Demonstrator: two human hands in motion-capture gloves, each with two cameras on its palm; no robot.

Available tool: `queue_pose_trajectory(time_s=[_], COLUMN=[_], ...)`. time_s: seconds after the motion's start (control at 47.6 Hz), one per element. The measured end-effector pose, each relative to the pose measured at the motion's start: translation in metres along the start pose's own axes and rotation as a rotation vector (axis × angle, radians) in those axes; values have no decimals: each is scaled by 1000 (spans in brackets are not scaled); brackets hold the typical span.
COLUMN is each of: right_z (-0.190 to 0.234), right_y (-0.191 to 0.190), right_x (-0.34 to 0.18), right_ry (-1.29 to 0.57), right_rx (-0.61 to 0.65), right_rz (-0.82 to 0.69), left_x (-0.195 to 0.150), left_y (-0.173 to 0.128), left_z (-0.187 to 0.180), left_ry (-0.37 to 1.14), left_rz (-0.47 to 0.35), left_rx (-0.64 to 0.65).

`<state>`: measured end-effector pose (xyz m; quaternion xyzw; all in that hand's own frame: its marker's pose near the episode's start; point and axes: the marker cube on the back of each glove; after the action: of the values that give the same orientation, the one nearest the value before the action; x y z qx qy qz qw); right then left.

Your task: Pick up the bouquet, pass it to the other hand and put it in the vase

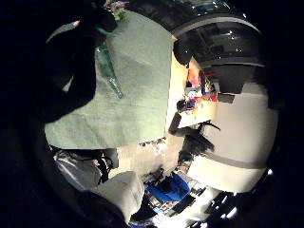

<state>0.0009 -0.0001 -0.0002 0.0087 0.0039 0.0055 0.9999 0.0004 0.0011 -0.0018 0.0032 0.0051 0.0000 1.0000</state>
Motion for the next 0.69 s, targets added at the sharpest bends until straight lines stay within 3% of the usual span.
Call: queue_pose_trajectory(time_s=[0.252,0.378,0.525,0.693], right_z=[0,-6,-10,-3], right_y=[-5,-14,-44,-65], right_x=[11,20,38,50], right_ry=[24,18,-18,-96], right_rx=[12,13,-46,-144], right_rz=[47,84,170,331], left_x=[6,2,7,4], left_y=[1,4,-28,-27], left_z=[-7,-7,18,18], left_ry=[15,-40,11,31], left_rz=[17,-29,52,64], left_rx=[-9,-61,4,13])
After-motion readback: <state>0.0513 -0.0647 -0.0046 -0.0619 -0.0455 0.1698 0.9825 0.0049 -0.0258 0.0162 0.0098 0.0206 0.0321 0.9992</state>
